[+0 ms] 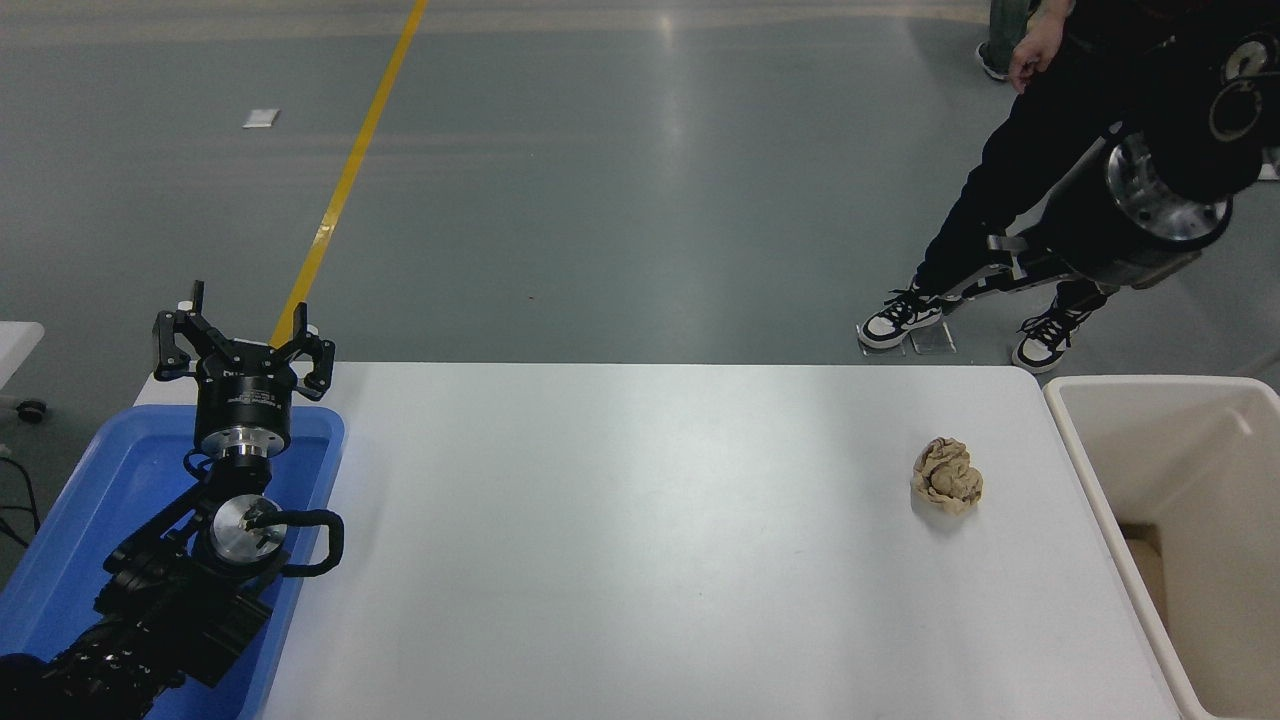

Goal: Pick up paper ball place in dustbin

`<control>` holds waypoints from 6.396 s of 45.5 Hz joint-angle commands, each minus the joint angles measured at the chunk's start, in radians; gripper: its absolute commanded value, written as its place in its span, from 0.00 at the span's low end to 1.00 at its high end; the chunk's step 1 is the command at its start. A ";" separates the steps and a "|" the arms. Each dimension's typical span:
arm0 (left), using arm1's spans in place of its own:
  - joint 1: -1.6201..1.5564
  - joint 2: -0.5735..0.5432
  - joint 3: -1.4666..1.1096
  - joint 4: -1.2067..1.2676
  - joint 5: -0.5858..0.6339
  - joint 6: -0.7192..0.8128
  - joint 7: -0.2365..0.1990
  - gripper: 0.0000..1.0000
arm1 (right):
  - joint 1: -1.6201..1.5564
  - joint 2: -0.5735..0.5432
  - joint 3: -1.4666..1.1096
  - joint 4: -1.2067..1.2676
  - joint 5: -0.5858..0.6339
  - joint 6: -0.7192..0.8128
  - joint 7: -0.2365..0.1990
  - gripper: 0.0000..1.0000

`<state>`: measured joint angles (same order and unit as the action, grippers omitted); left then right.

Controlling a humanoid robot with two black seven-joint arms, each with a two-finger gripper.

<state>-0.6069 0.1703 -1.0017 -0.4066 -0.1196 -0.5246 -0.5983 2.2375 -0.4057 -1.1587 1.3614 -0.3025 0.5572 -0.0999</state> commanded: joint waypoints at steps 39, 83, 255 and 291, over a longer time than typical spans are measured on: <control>-0.001 0.000 0.000 0.000 0.000 0.000 0.000 0.99 | -0.953 0.159 0.161 -0.591 0.020 -0.457 -0.024 1.00; -0.001 0.000 0.000 0.000 0.000 0.000 0.000 0.99 | -1.196 0.245 0.335 -0.775 0.028 -0.597 -0.044 0.54; -0.001 0.002 0.000 0.000 -0.002 0.000 0.000 0.99 | -1.486 -0.100 0.679 -1.058 -0.175 -0.522 -0.032 1.00; -0.001 0.002 0.000 -0.001 0.003 -0.002 0.003 0.99 | -0.382 -0.295 0.186 -0.127 -0.083 0.044 -0.030 1.00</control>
<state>-0.6075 0.1716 -1.0017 -0.4071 -0.1171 -0.5262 -0.5957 1.4784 -0.7040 -0.8458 0.9378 -0.4692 0.3200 -0.1307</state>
